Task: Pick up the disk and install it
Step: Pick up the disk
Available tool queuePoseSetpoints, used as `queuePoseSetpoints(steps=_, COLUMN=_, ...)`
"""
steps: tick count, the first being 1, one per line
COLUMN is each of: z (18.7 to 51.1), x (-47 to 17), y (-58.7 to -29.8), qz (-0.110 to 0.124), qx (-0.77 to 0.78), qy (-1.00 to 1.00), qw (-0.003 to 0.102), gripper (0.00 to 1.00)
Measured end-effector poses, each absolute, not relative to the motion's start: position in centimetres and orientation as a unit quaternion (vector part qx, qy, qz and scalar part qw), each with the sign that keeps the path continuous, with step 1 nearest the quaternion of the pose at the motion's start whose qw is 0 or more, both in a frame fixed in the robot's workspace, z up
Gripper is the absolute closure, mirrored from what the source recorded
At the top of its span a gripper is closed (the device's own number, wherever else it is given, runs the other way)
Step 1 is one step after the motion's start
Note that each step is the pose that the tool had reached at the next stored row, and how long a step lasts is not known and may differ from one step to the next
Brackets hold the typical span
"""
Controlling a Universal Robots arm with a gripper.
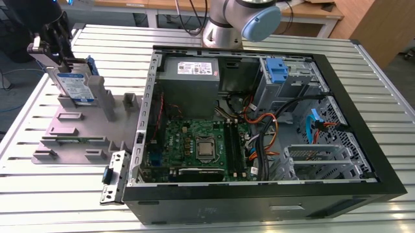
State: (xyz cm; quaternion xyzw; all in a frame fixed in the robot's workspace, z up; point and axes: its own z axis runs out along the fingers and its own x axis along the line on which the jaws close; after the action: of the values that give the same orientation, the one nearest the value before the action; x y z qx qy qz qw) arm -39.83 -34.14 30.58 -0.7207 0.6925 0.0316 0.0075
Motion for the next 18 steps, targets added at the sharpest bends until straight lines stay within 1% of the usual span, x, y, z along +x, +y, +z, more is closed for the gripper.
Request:
queuePoseSetpoints(steps=15, z=30.56, x=-39.83, y=-34.31, qz=0.032, qx=-0.721, qy=0.692, qw=0.008, gripper=0.55)
queuePoseSetpoints(steps=17, z=30.57, x=-39.83, y=-34.32, qz=0.032, qx=-0.721, qy=0.693, qw=0.008, gripper=0.57)
queuePoseSetpoints(steps=18, z=30.57, x=-39.83, y=-34.32, qz=0.032, qx=-0.721, qy=0.692, qw=0.008, gripper=0.64)
